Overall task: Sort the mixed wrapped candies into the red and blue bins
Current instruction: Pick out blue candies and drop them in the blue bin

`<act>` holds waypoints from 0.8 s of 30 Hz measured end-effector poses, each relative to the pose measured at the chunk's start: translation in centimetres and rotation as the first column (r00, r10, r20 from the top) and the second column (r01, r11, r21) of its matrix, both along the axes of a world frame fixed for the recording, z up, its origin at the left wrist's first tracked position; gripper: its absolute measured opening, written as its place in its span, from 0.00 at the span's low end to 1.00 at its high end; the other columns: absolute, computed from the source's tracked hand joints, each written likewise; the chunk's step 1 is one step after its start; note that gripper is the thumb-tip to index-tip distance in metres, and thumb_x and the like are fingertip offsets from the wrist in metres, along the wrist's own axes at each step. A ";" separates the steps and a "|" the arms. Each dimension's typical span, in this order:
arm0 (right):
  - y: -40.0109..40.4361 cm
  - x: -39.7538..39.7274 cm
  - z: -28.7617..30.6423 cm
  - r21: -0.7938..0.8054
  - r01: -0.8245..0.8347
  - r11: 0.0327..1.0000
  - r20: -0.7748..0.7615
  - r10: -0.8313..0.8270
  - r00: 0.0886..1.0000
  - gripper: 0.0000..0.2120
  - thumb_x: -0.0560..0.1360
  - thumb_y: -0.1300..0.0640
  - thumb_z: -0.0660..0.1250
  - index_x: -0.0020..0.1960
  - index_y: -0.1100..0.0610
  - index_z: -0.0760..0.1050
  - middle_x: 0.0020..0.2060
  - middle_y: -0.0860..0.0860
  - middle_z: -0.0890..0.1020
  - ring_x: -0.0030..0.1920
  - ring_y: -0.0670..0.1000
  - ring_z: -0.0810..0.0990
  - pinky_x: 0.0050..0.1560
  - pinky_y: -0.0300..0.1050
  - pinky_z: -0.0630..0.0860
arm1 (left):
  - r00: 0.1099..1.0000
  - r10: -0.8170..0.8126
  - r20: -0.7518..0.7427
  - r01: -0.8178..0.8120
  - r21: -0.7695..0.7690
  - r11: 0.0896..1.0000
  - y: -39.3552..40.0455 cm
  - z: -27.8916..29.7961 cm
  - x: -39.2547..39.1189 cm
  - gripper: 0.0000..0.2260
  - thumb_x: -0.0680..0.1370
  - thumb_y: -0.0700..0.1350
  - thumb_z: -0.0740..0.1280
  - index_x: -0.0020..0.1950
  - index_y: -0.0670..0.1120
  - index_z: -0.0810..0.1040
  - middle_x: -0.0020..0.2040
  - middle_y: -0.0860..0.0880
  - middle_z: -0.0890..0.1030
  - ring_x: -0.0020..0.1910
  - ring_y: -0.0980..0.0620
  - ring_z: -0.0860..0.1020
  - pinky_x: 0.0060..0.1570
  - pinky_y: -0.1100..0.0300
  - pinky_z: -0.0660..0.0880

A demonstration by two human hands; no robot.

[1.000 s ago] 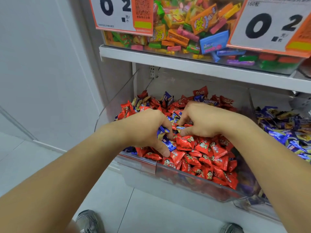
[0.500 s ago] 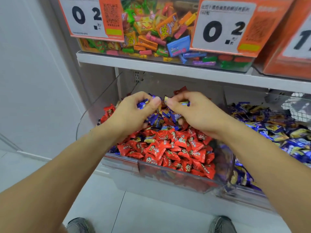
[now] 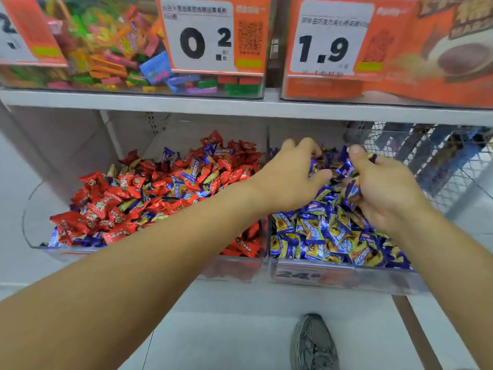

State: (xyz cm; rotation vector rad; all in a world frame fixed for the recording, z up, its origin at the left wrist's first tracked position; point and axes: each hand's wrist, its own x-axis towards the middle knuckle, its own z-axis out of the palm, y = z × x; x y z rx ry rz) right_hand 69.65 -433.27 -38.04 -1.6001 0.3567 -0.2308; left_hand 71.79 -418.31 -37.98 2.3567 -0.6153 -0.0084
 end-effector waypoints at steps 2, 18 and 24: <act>-1.6 0.8 -1.2 -0.287 0.035 0.957 0.051 -0.022 0.998 0.11 0.82 0.47 0.64 0.47 0.53 0.75 0.37 0.54 0.78 0.30 0.52 0.77 0.37 0.49 0.73 | 0.994 -0.059 0.088 0.041 0.189 0.981 -0.5 -0.6 0.0 0.26 0.80 0.57 0.64 0.75 0.50 0.64 0.68 0.45 0.67 0.64 0.42 0.71 0.69 0.49 0.63; 11.2 -0.9 1.0 -0.922 -0.149 0.358 0.134 0.654 0.744 0.09 0.76 0.53 0.67 0.55 0.52 0.80 0.46 0.49 0.80 0.46 0.49 0.78 0.53 0.46 0.73 | 0.993 0.117 0.011 -0.112 0.386 0.916 21.1 -6.5 -3.5 0.34 0.73 0.73 0.52 0.74 0.58 0.65 0.65 0.55 0.72 0.65 0.54 0.70 0.67 0.56 0.68; 15.6 3.2 -0.8 -0.941 -0.321 0.107 -0.169 0.671 0.722 0.12 0.76 0.53 0.68 0.59 0.51 0.80 0.53 0.52 0.80 0.55 0.54 0.79 0.59 0.50 0.74 | 0.993 0.098 0.068 -0.116 0.347 0.931 23.5 -6.1 -4.1 0.25 0.76 0.66 0.62 0.69 0.56 0.71 0.60 0.55 0.74 0.59 0.57 0.72 0.58 0.65 0.67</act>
